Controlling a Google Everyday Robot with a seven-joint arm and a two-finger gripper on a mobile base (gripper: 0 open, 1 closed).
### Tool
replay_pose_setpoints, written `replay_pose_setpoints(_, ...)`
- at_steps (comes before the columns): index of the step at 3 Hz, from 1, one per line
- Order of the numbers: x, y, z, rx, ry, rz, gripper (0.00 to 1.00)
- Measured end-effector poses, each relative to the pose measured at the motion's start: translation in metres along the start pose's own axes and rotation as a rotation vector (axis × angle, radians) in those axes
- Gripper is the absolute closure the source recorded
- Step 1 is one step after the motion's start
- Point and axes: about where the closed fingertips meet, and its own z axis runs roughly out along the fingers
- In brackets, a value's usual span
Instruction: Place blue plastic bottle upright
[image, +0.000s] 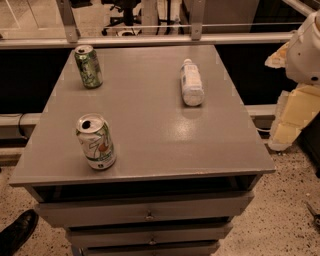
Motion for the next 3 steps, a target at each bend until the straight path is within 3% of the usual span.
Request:
replay_pose_setpoints(2, -0.007, -0.009, 0.004, 0.007, -0.033, -0.005, 0.0)
replay_pose_setpoints(3, -0.039, -0.093, 0.047, 0.039, -0.14, 0.107, 0.0)
